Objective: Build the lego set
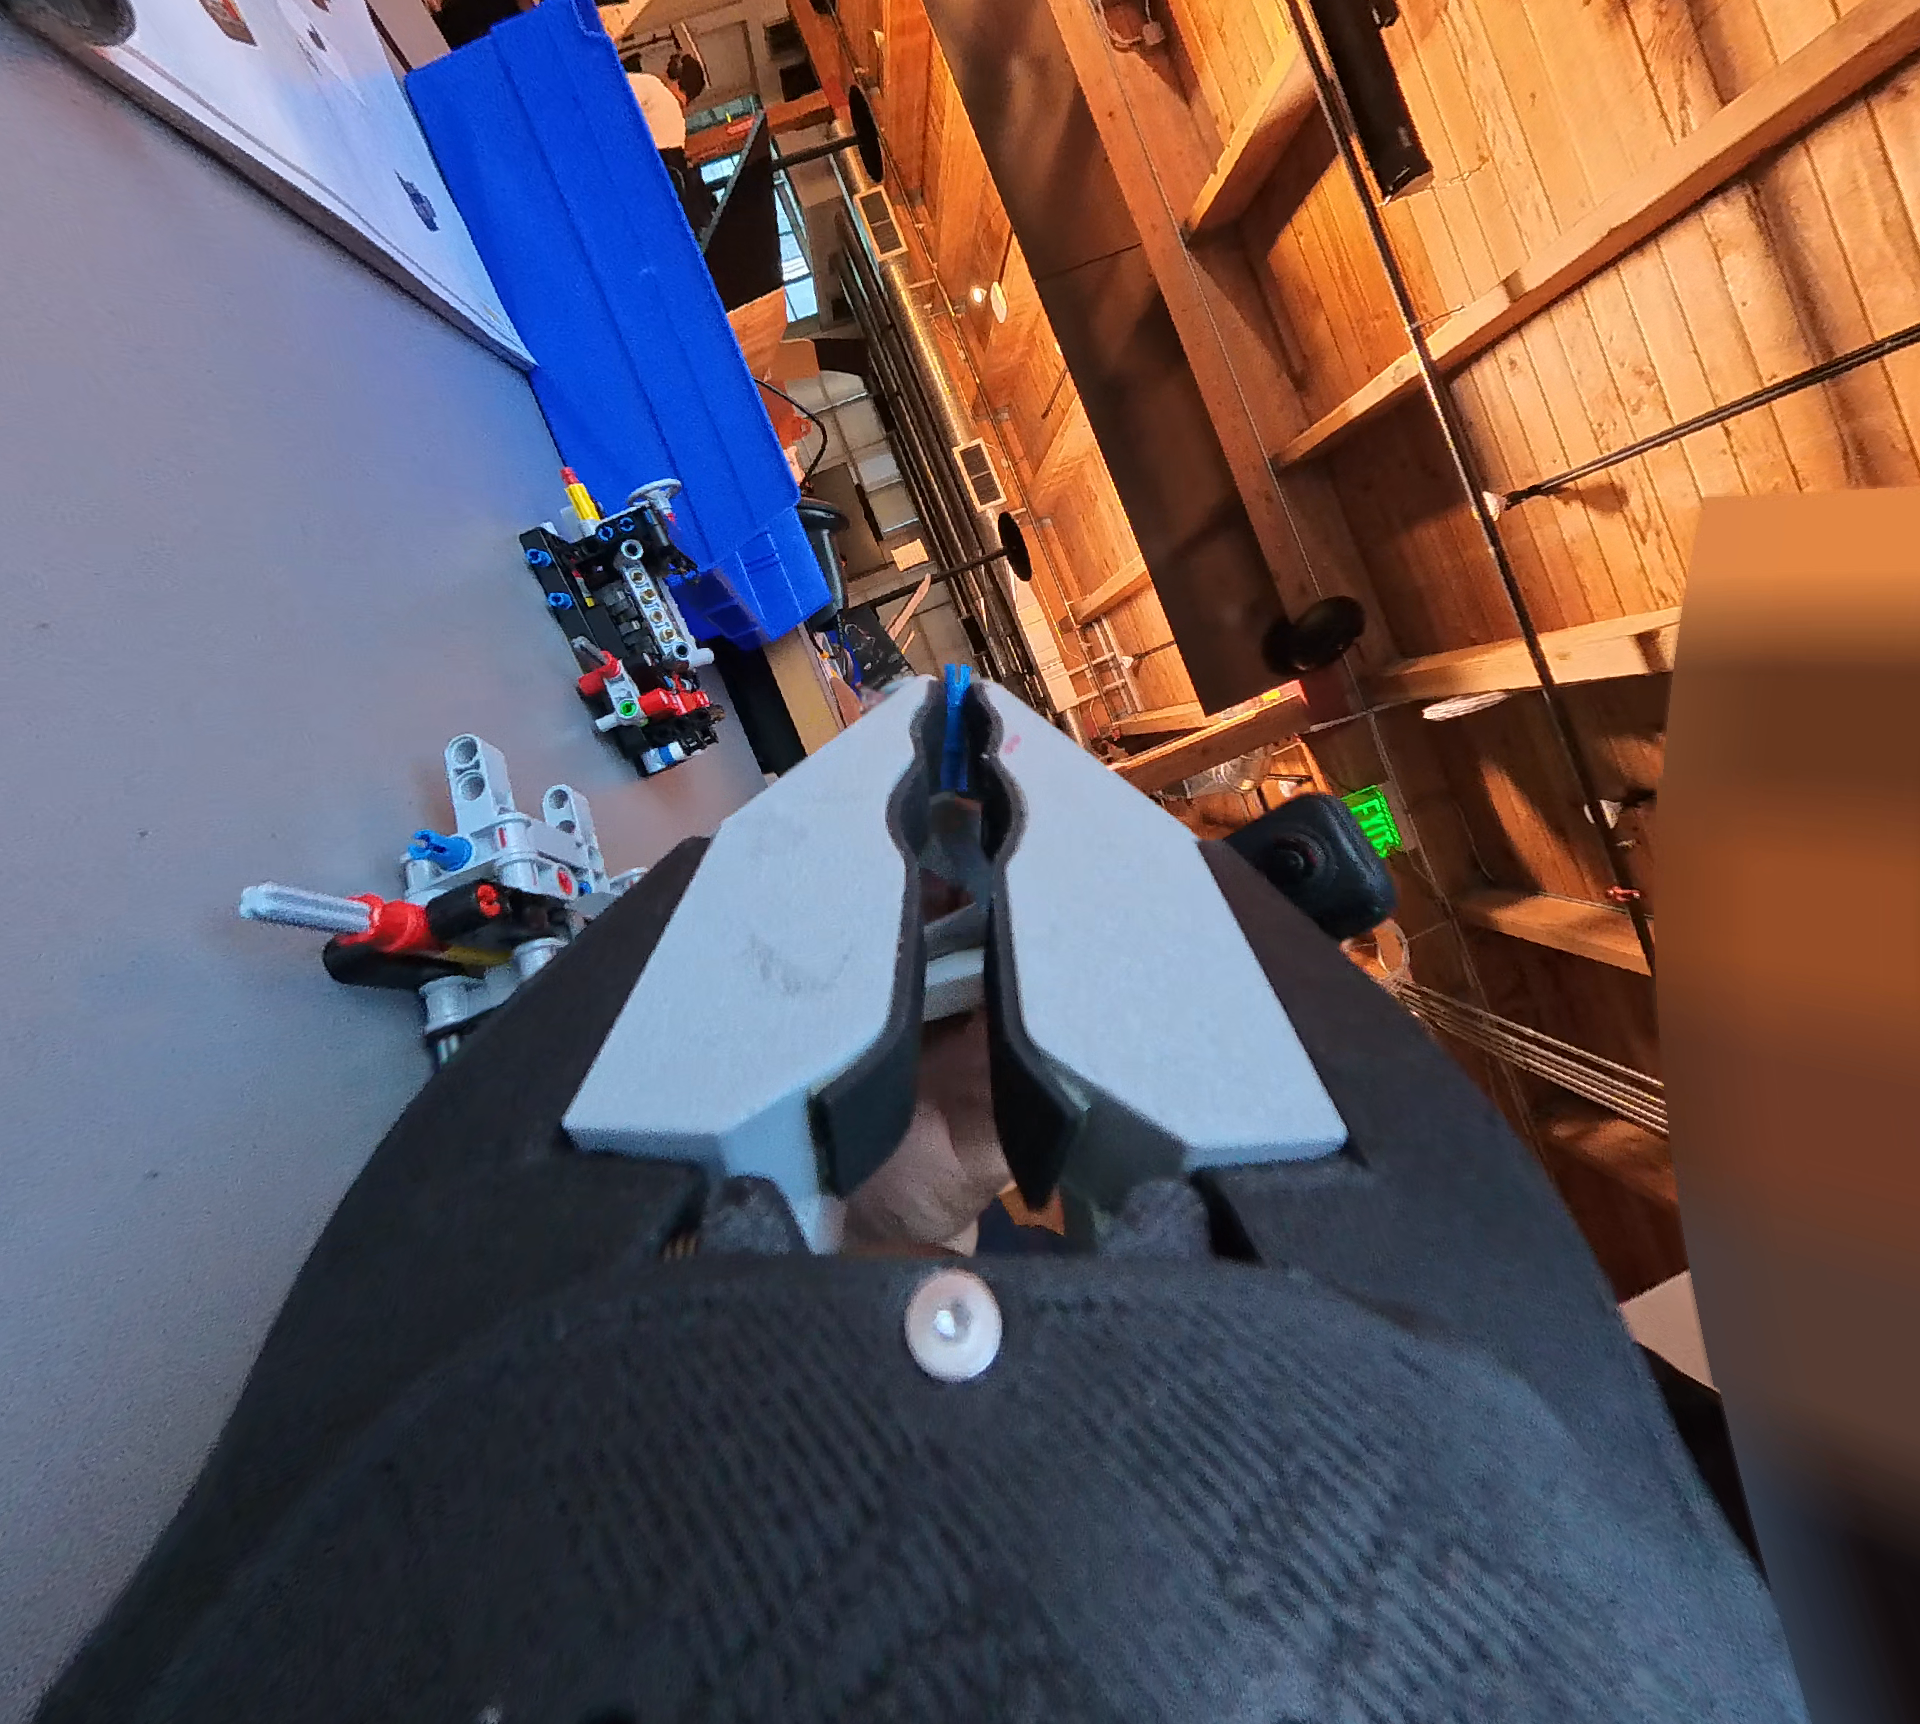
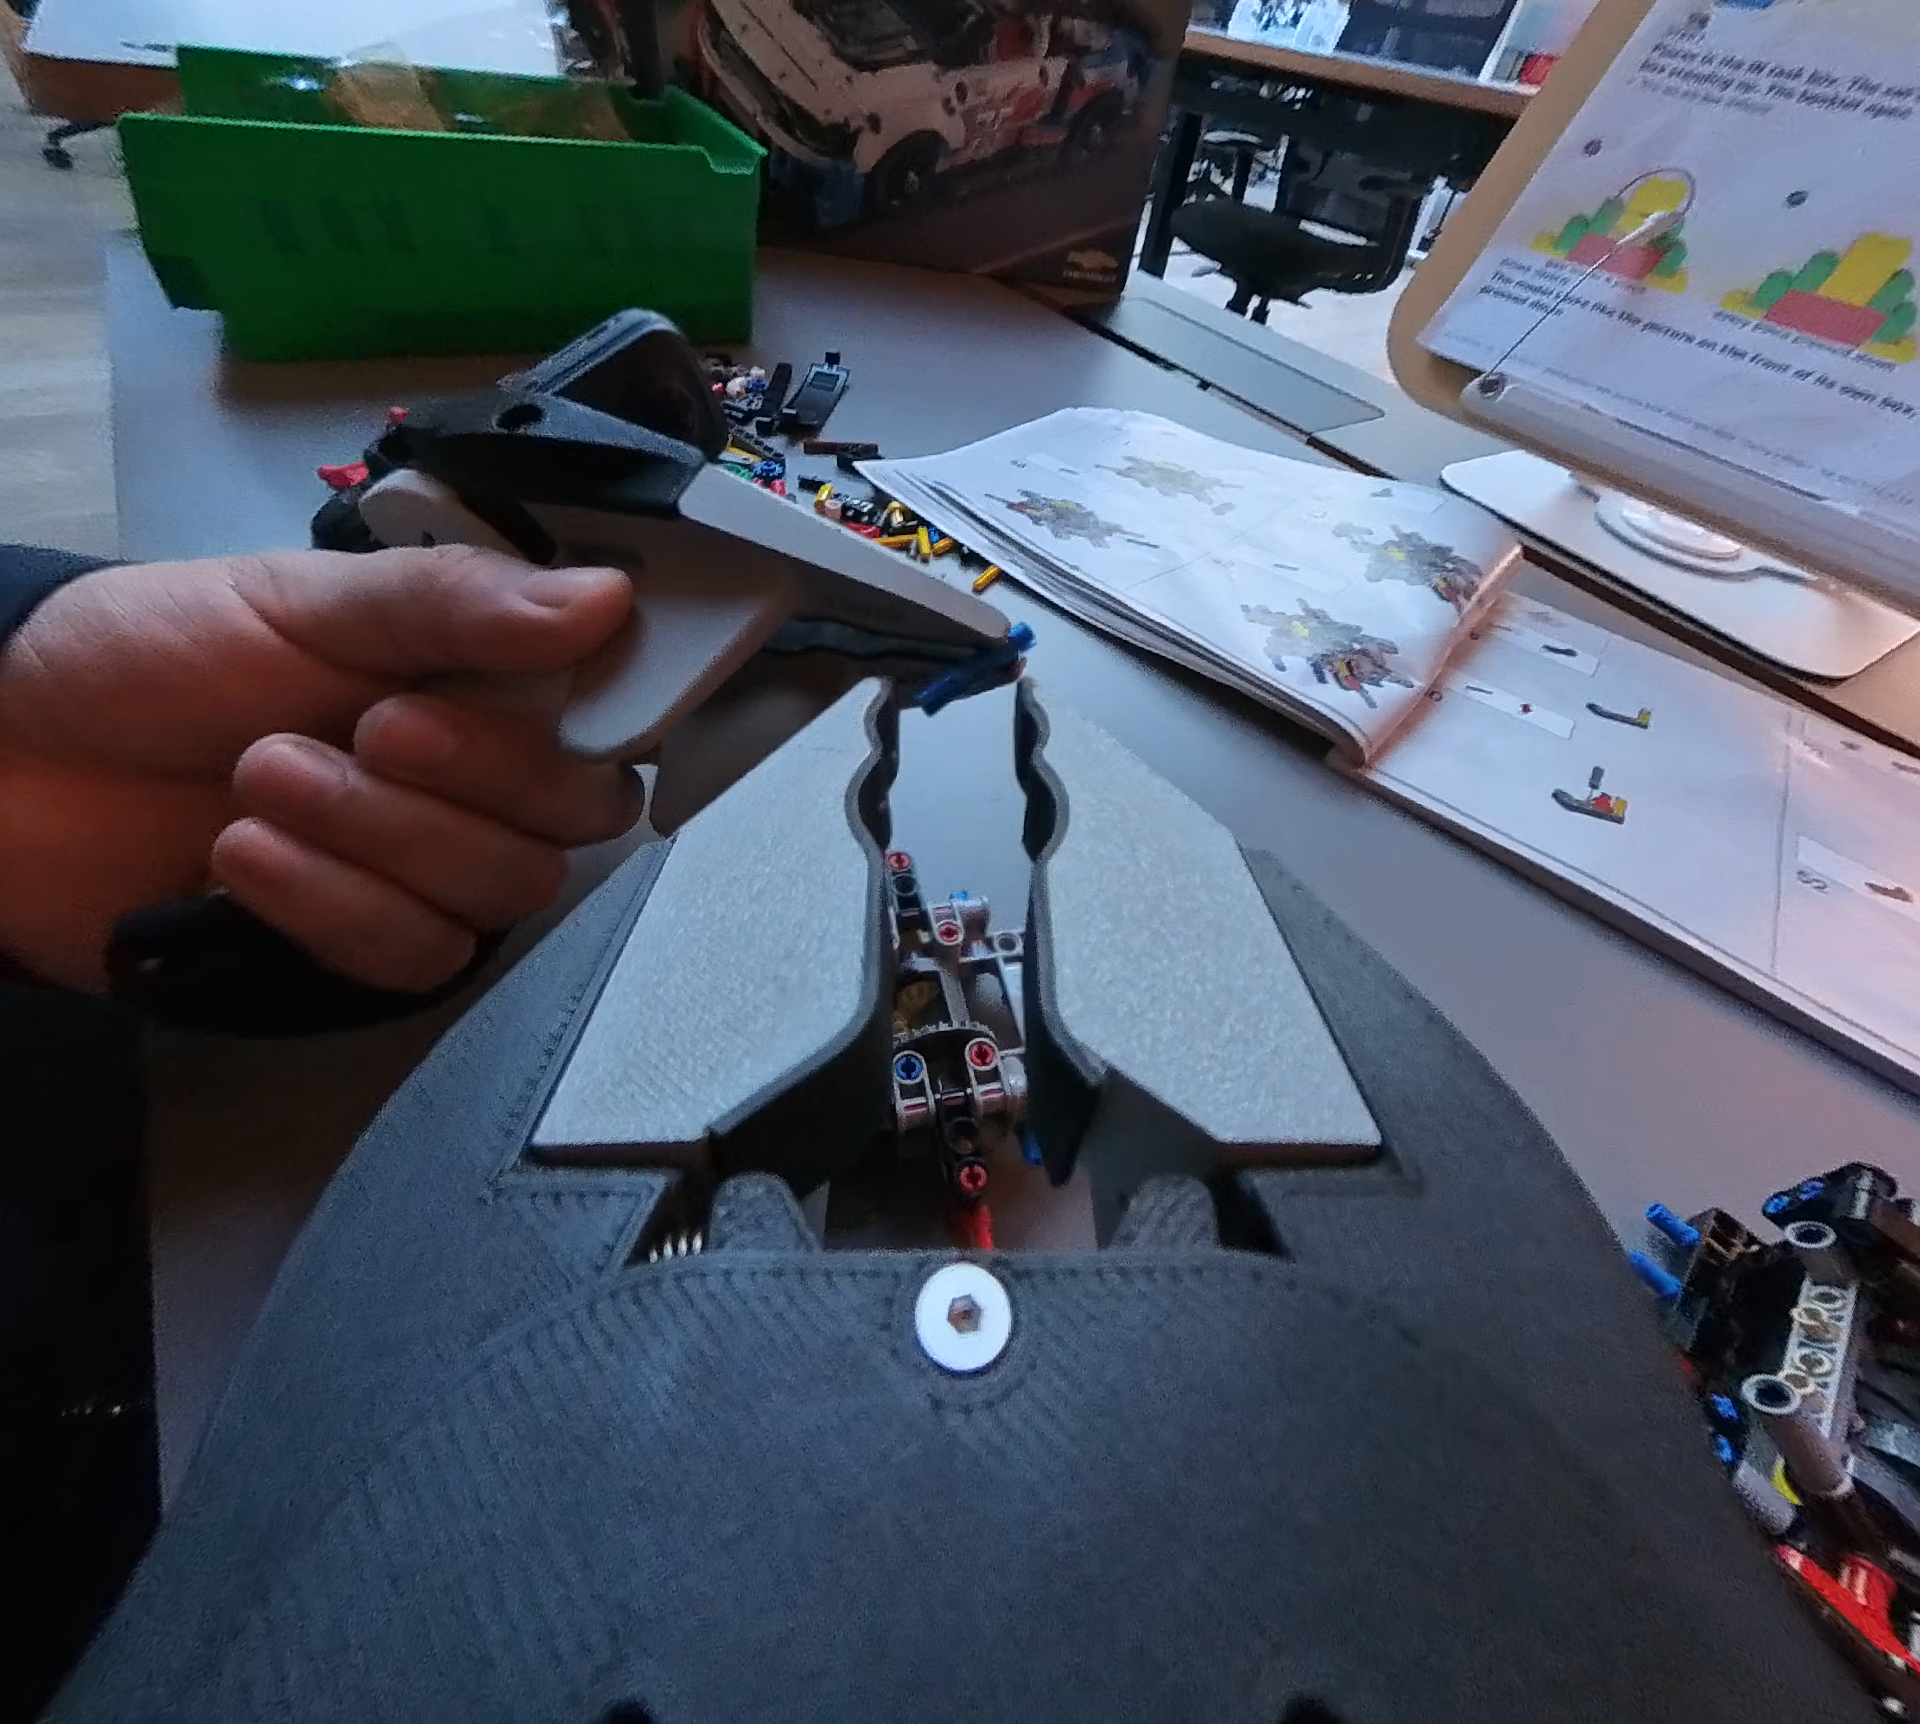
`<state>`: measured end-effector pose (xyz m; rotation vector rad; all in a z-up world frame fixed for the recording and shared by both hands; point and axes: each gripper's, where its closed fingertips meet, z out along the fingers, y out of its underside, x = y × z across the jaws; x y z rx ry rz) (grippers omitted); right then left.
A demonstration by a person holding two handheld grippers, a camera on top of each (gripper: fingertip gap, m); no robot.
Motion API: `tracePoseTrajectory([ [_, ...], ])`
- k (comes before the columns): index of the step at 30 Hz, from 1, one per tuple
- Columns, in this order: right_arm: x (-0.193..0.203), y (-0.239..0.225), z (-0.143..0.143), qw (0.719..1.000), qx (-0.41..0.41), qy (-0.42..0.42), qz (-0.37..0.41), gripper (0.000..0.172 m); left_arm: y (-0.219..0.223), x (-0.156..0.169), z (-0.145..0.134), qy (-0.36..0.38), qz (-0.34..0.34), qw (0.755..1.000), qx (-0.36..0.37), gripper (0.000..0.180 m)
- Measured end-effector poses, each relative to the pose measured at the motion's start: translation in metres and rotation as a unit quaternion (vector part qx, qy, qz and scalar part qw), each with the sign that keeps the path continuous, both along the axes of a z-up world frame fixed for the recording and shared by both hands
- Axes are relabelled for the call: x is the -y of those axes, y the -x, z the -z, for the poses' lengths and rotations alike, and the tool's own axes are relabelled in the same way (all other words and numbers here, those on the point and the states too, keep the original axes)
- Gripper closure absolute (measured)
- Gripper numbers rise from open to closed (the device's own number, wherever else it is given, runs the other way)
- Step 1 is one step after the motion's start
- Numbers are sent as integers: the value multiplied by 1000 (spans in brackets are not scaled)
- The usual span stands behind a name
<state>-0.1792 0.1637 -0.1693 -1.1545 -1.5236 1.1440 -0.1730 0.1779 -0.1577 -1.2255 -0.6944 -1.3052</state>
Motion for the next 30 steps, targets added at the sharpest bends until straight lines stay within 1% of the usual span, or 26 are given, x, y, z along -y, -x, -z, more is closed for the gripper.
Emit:
tracePoseTrajectory([
  [5, -2, 0, 4, 1000, 11, 9, 7, 159, 2, -1, 4, 6, -9, 1000, -11, 179],
  [7, -3, -1, 4, 1000, 10, 6, 8, 167, 5, -1, 5, 6, -16, 1000, -18, 179],
  [14, -7, -1, 12, 999, 31, -28, 16, 169, 5, -1, 13, 33, -16, 998, -58, 179],
  [17, -10, -5, 16, 998, 43, -35, 12, 171, 2, -1, 18, 53, 5, 994, -97, 179],
  [19, -10, -13, 20, 998, 58, -34, -4, 170, -6, 0, 21, 76, 30, 986, -149, 179],
  [21, -19, -26, 22, 997, 66, -40, 1, 171, -17, 5, 13, 63, 60, 973, -214, 180],
  [23, -28, -42, 30, 996, 86, -31, 2, 170, -21, 10, 11, 62, 73, 951, -294, 180],
  [26, -36, -66, 44, 993, 120, -5, -12, 170, -17, 12, 15, 70, 75, 907, -408, 180],
  [27, -37, -73, 49, 991, 132, -1, -19, 170, -19, 13, 17, 71, 90, 892, -438, 180],
  [30, -36, -90, 58, 987, 154, -12, -38, 170, -29, 18, 33, 87, 149, 834, -524, 177],
])
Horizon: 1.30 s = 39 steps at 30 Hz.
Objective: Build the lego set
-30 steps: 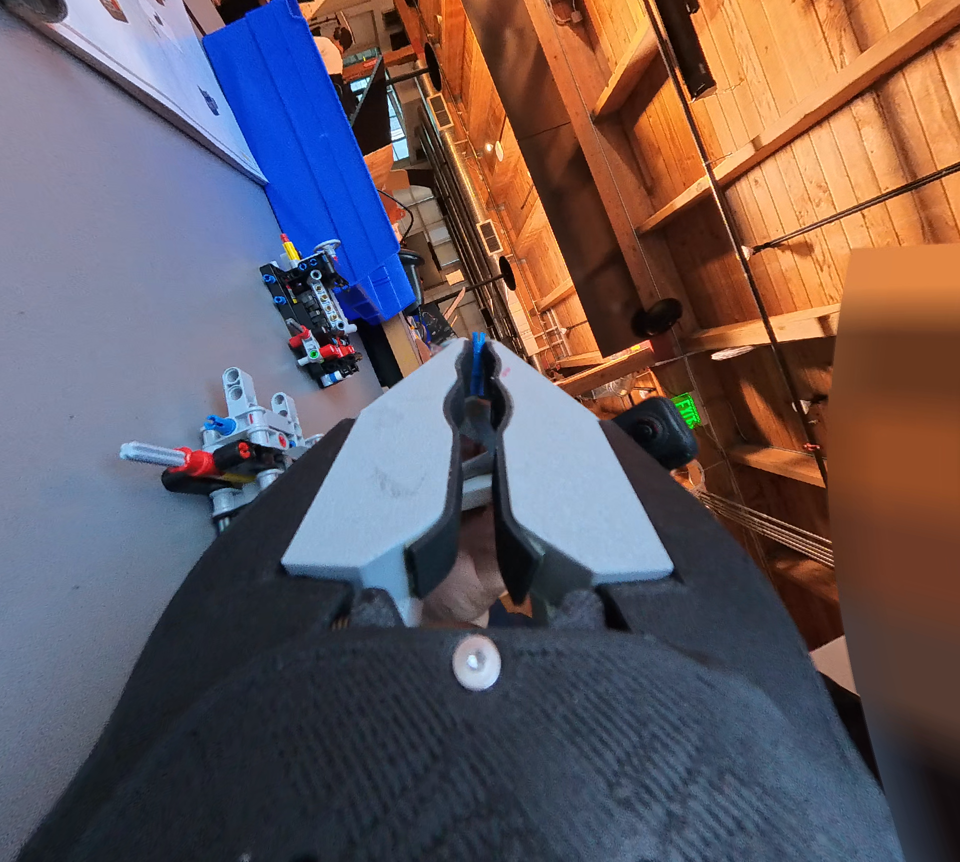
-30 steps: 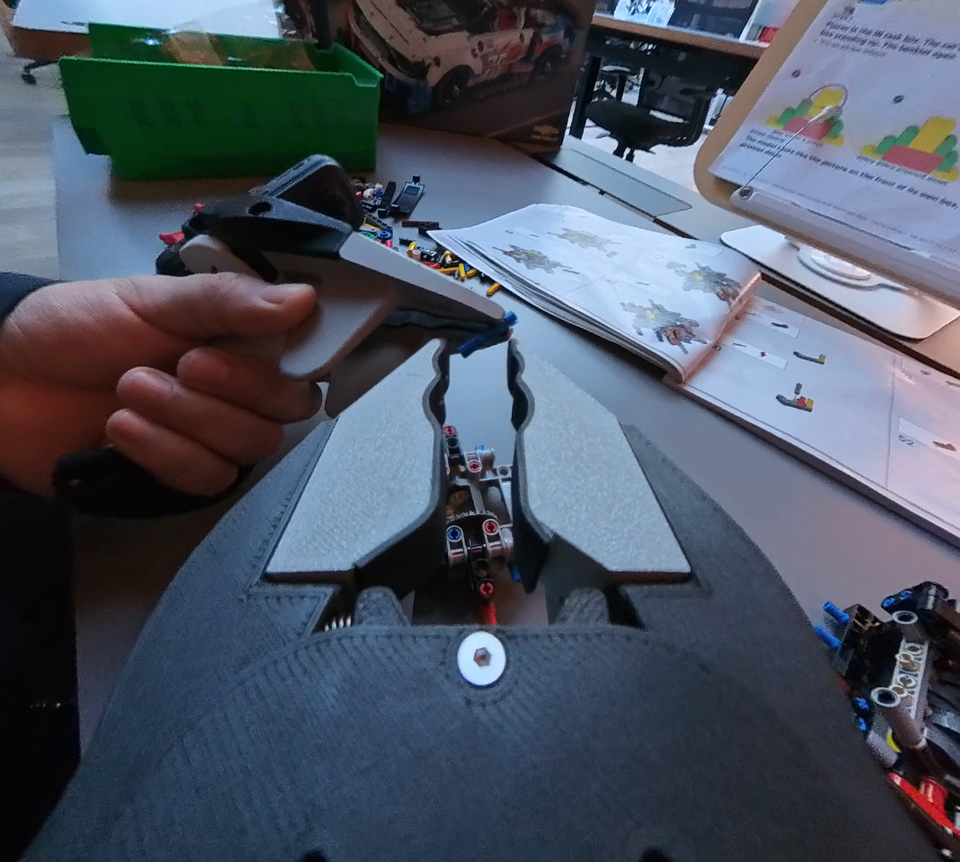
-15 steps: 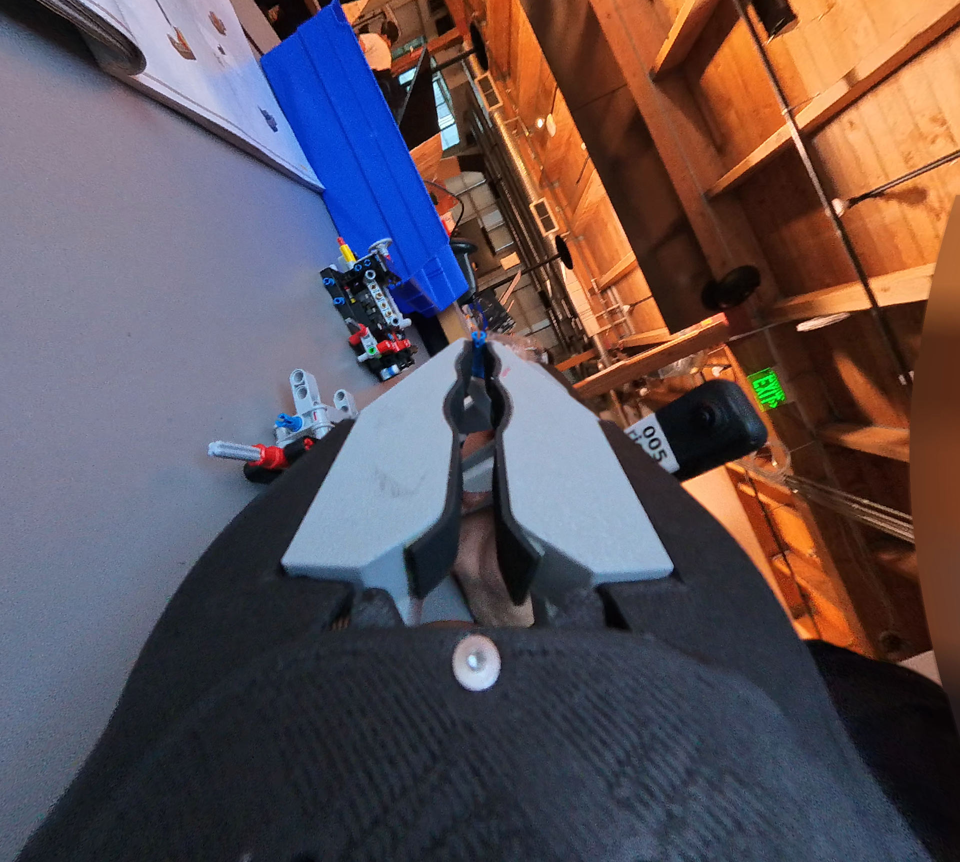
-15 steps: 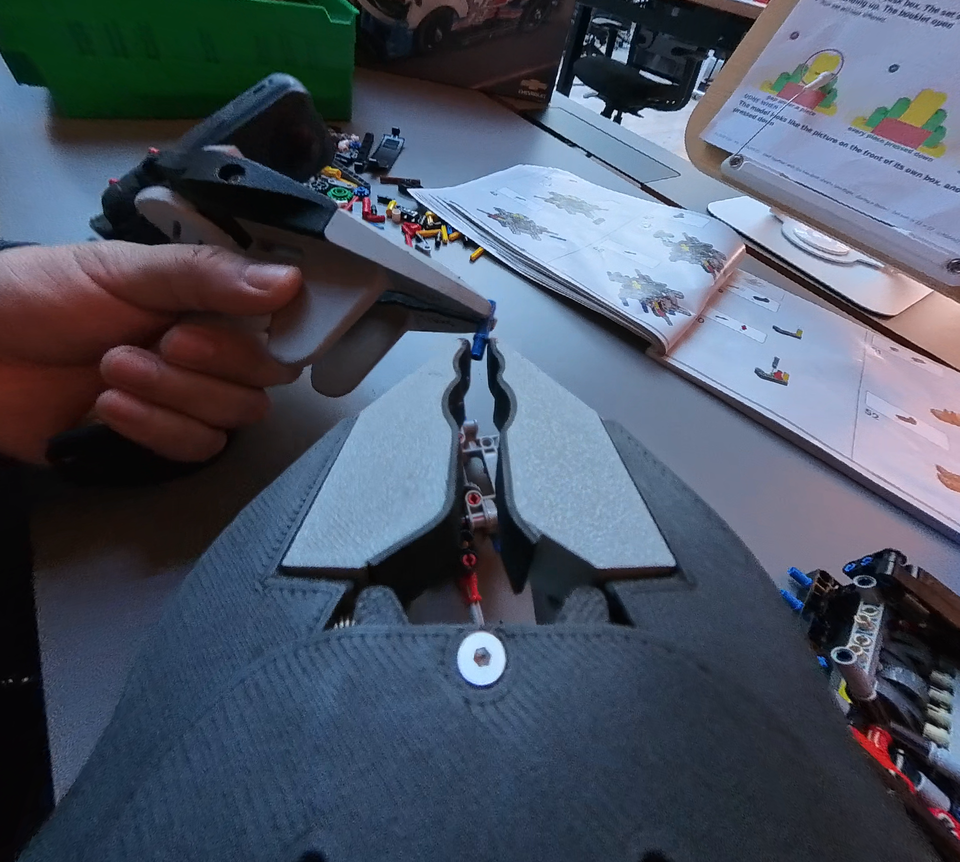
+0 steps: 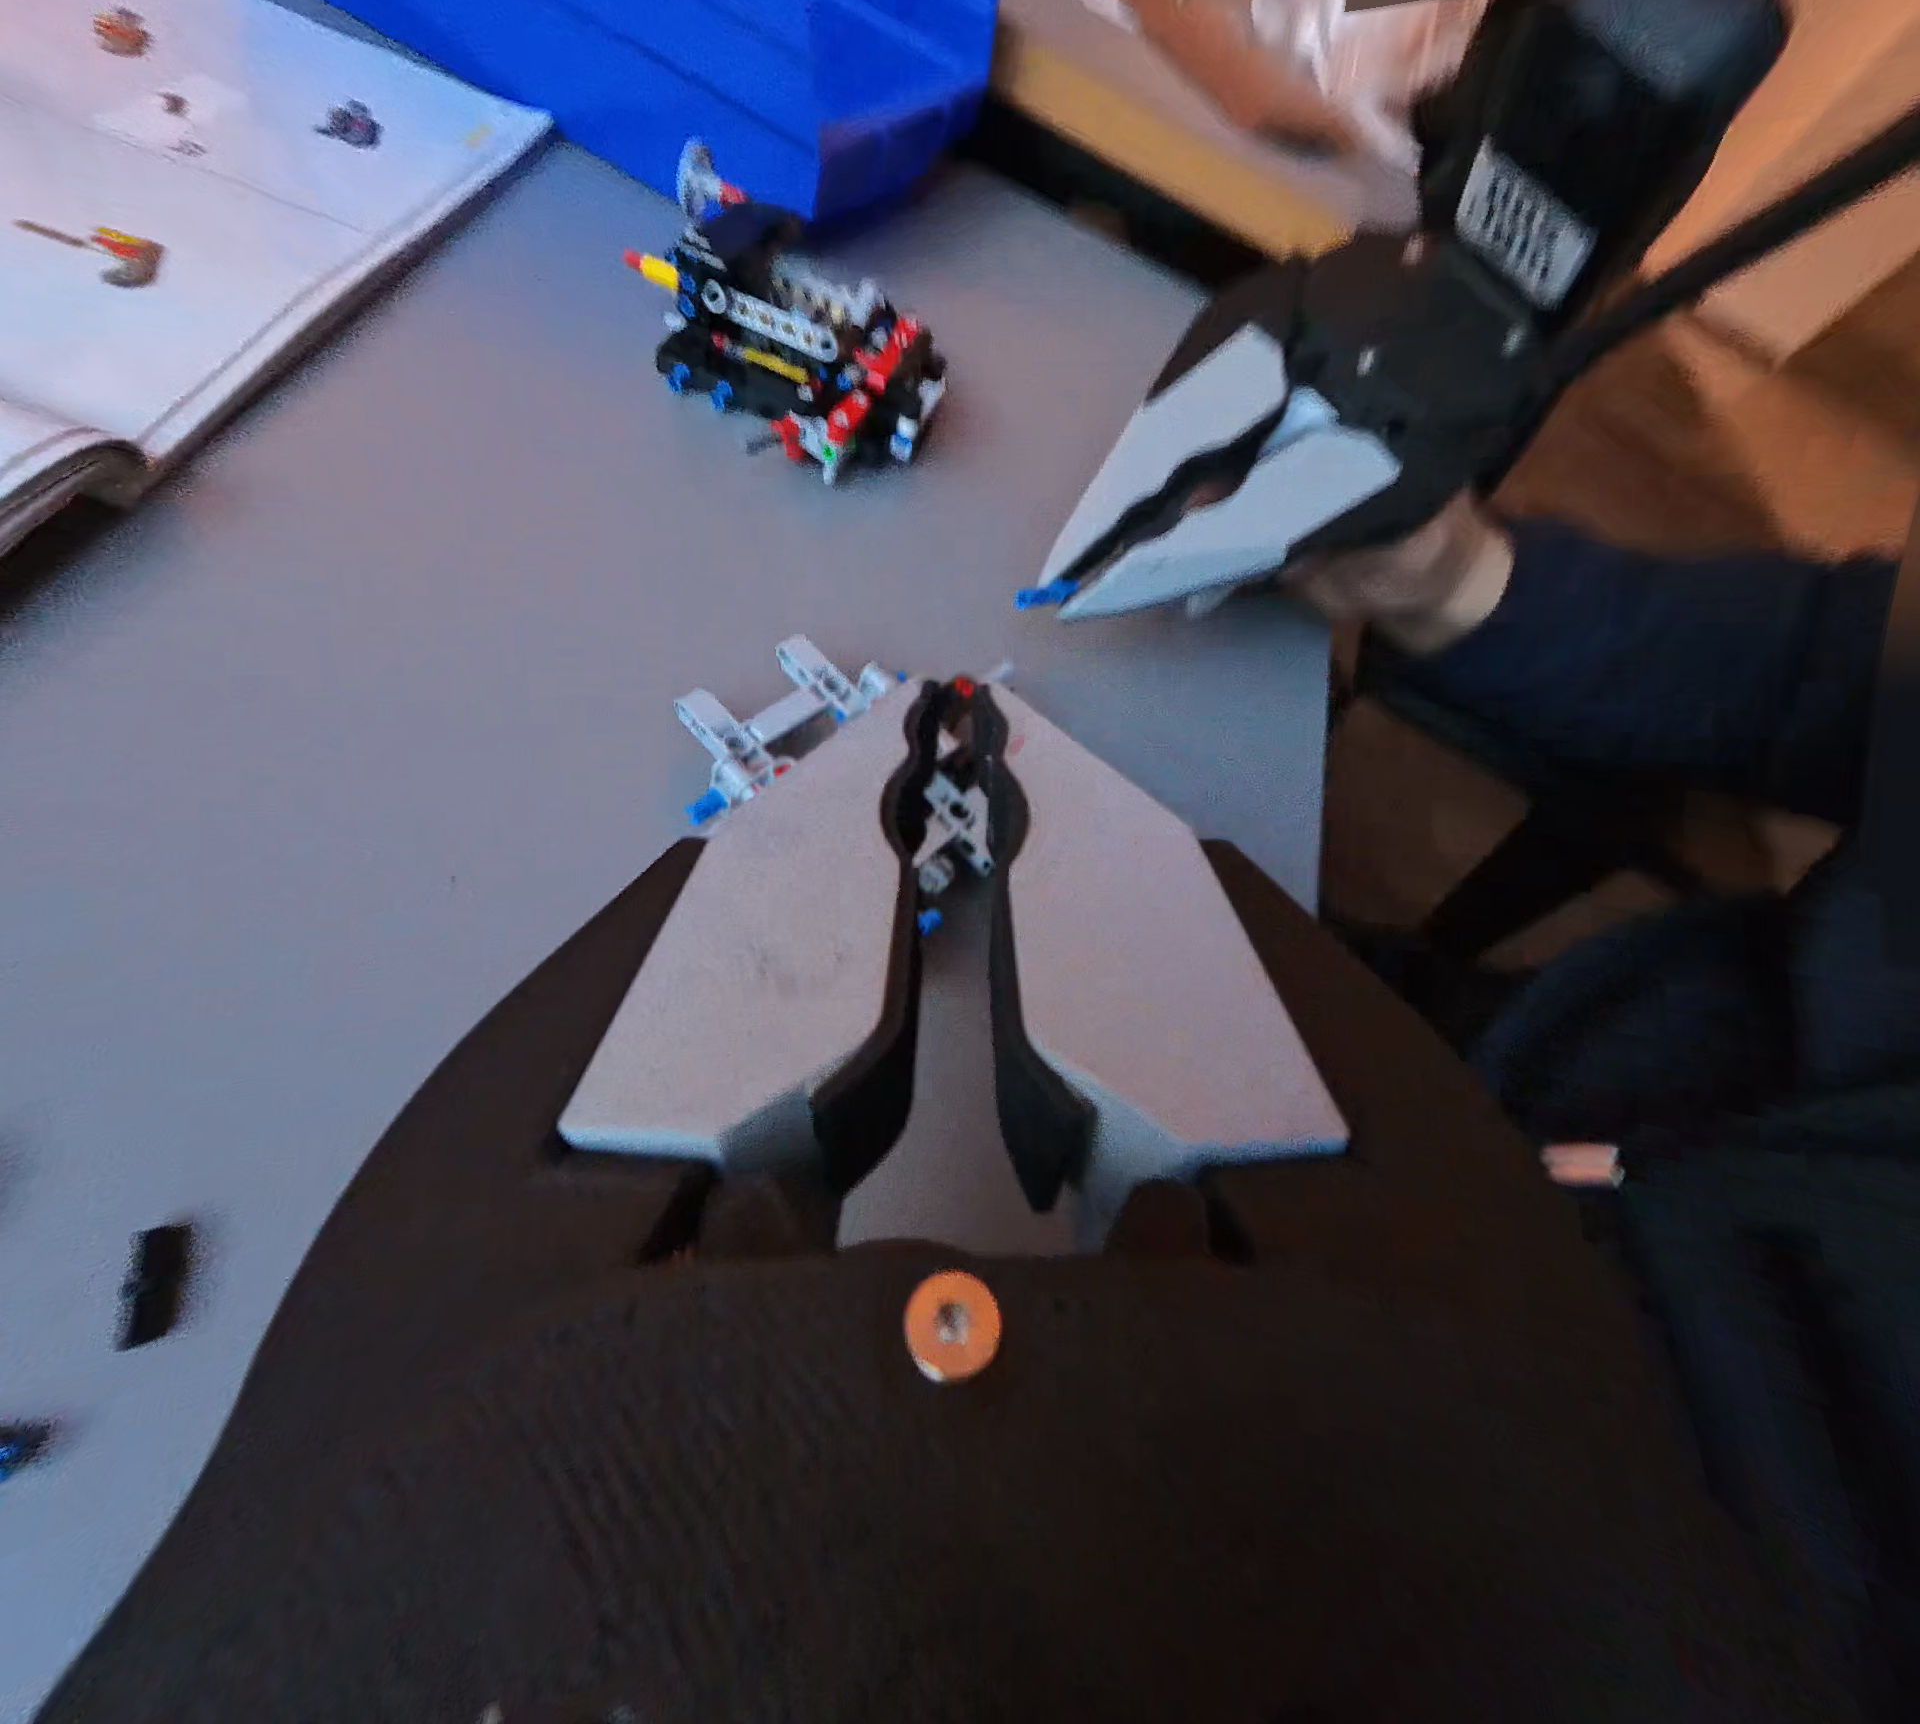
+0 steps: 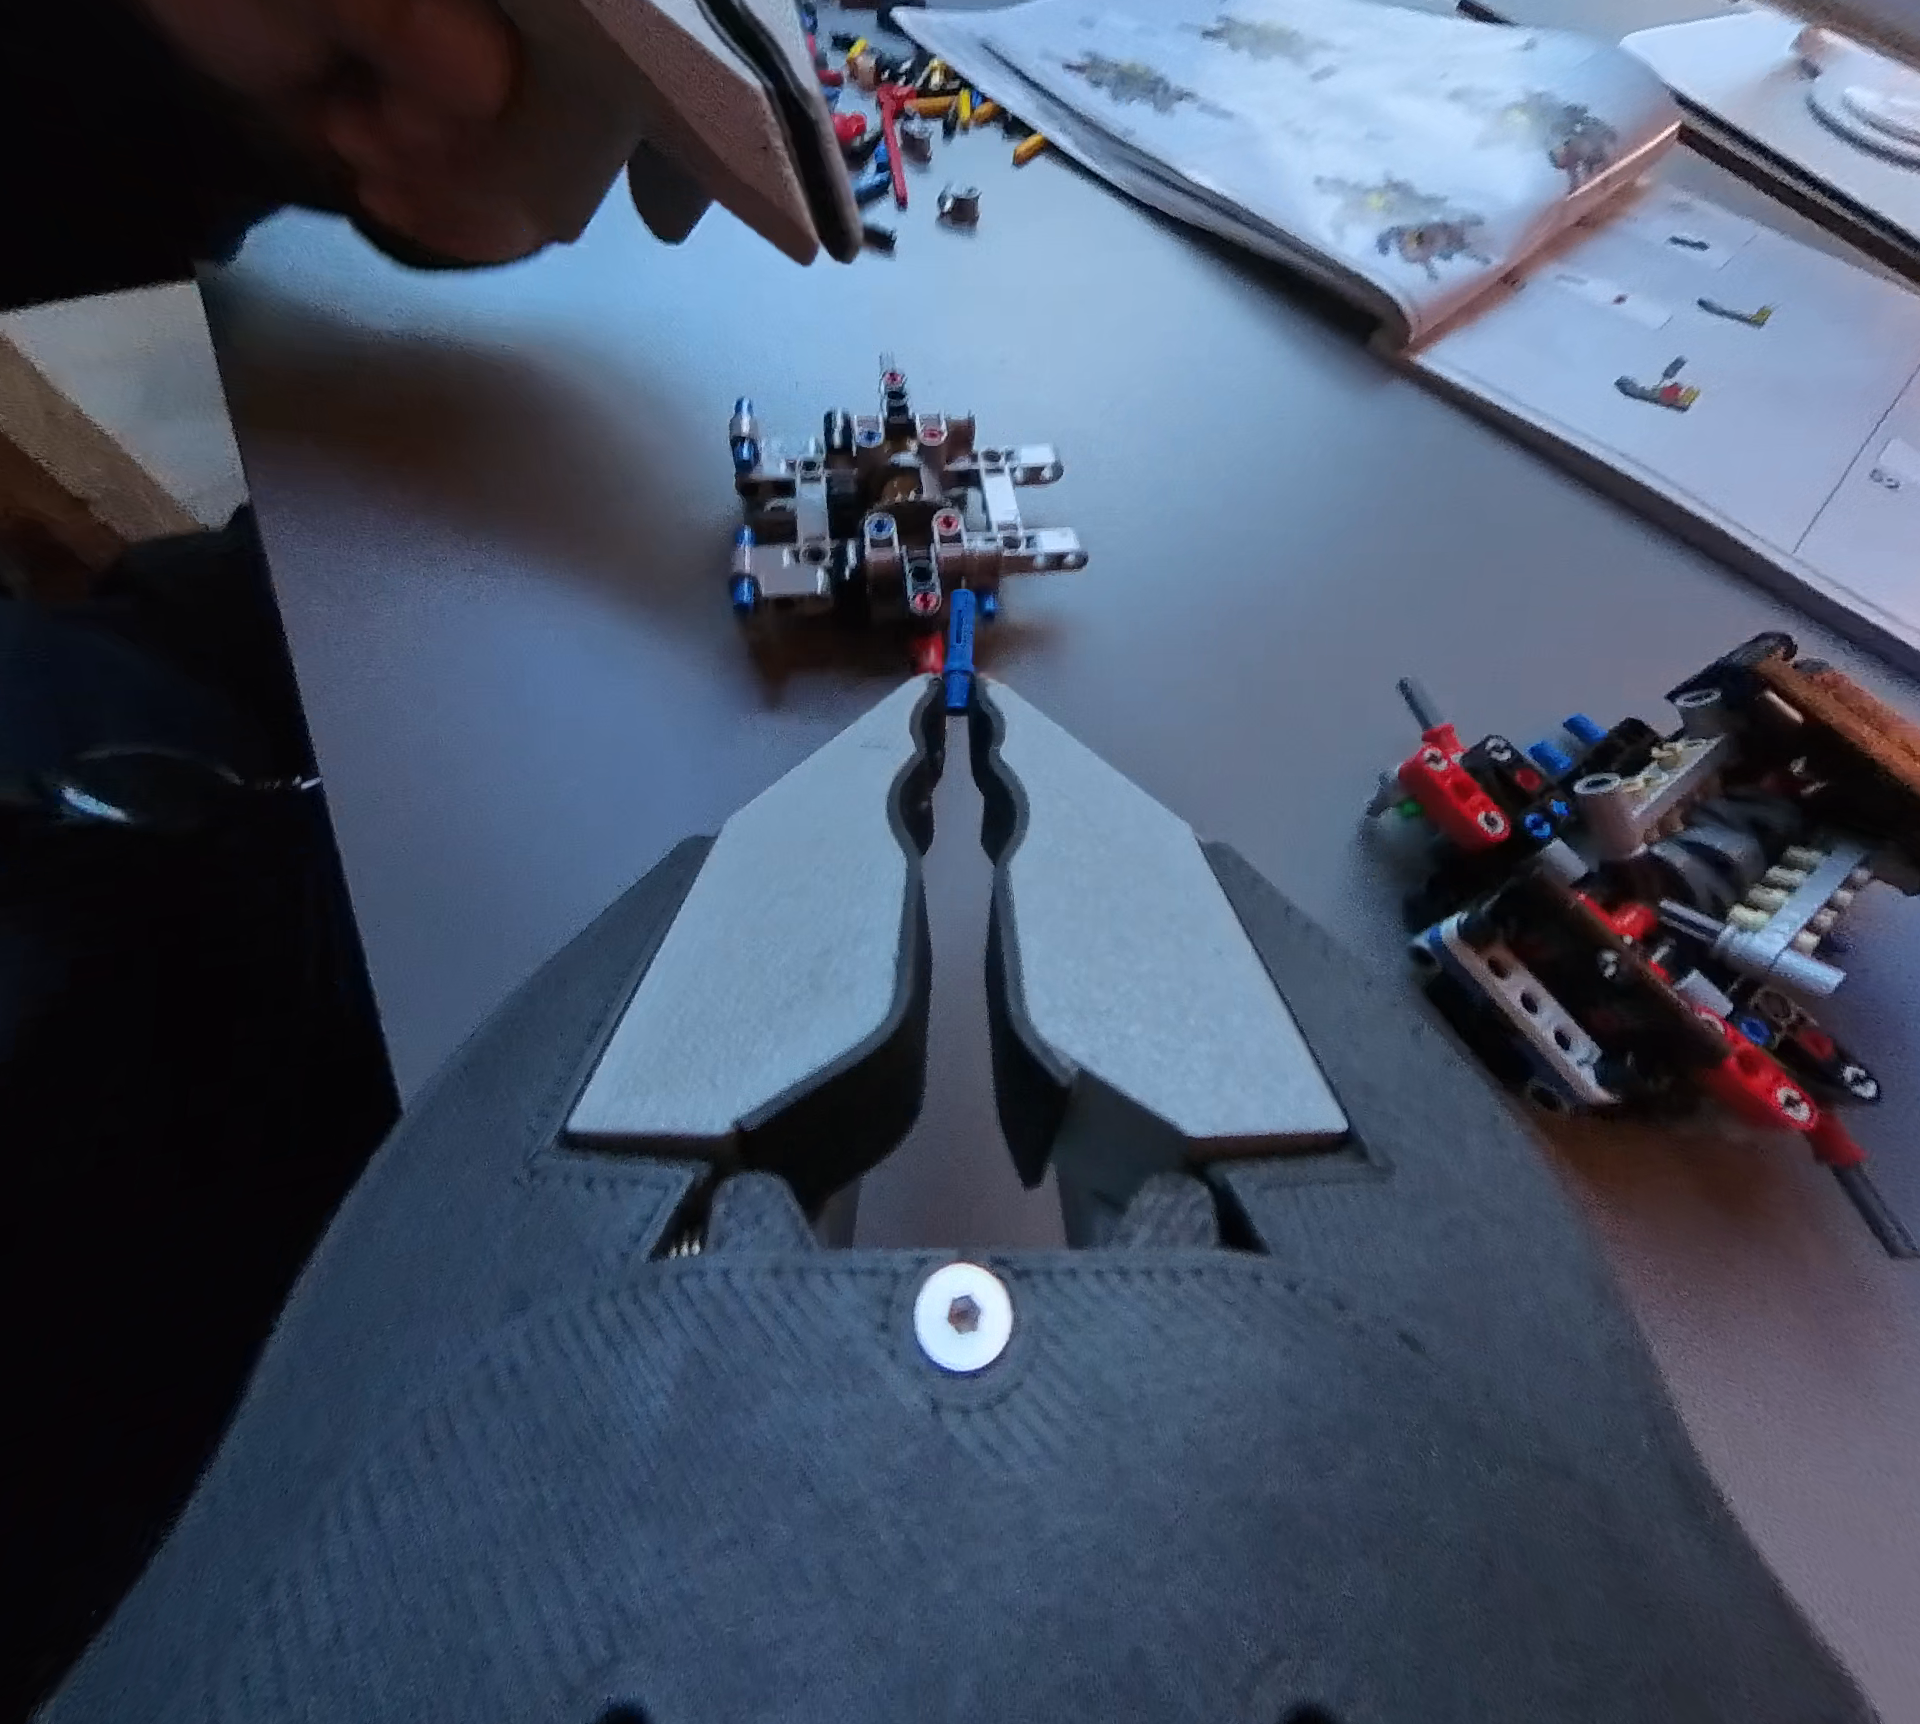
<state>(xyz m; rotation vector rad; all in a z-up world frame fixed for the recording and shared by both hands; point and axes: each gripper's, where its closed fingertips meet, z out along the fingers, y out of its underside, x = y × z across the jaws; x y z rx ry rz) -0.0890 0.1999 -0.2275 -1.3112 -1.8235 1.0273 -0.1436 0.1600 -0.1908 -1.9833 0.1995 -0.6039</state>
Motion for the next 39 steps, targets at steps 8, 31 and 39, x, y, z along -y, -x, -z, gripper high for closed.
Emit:
tracePoseTrajectory([
  [8, 13, -5, 4, 998, 13, -2, -54, 170, -6, 12, 24, 28, 35, 984, -170, 171],
  [31, 13, -7, 3, 995, 29, 56, -72, 170, 35, 40, 43, 45, -5, 978, -205, 175],
  [39, 7, -3, 0, 997, 11, 48, -59, 171, 50, 42, 54, 35, -15, 974, -222, 172],
])
